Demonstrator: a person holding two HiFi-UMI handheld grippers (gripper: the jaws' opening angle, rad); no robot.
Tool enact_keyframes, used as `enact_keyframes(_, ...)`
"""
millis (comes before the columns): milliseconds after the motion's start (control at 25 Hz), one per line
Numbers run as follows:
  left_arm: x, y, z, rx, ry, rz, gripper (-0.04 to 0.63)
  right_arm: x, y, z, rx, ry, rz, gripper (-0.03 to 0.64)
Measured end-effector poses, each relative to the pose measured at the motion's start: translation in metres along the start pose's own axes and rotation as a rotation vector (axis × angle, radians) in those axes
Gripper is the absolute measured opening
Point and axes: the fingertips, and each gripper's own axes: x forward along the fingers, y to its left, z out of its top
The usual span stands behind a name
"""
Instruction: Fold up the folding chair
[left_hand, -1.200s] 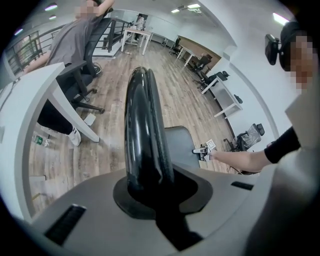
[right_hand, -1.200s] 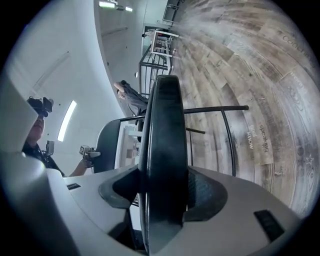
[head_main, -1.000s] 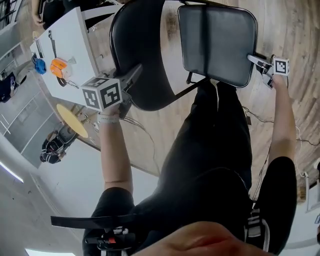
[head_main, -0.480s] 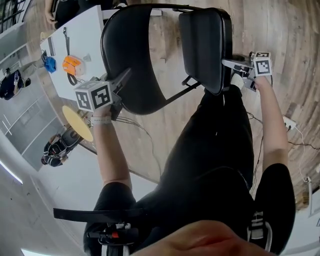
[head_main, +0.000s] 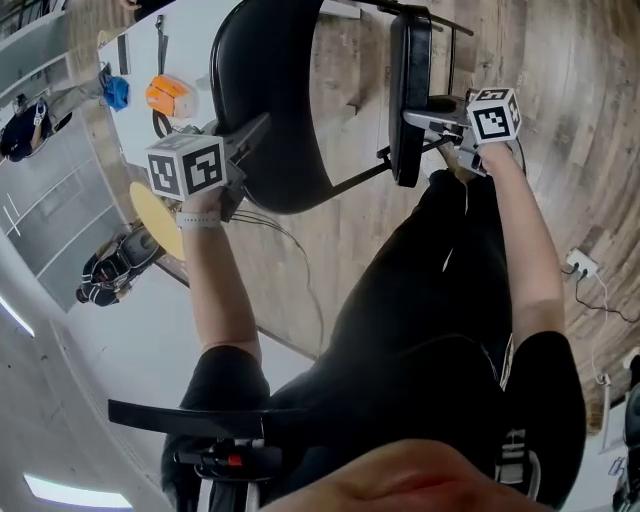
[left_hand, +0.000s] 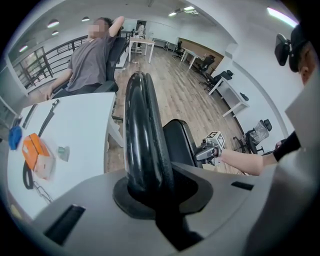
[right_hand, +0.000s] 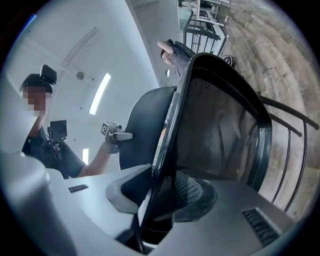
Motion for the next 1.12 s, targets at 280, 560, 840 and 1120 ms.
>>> enact_keyframes(280, -0.012, 0.024, -0.007, -0.001, -0.007, 0.018, 0.055, 0.072, -0.002, 0.006, 0.035, -0.005, -0.023, 0.126)
enact_keyframes(560, -0.019, 0.047, -0.01, -0.016, -0.02, 0.035, 0.055, 0.122, -0.011, 0.011, 0.062, -0.004, -0.073, 0.13)
enact_keyframes(840, -0.025, 0.067, -0.013, -0.015, -0.018, 0.054, 0.055, 0.172, -0.024, 0.015, 0.113, -0.029, -0.134, 0.135)
enact_keyframes(1120, -0.028, 0.099, -0.017, -0.02, -0.013, 0.063, 0.057, 0.212, -0.038, 0.02, 0.147, -0.053, -0.159, 0.14)
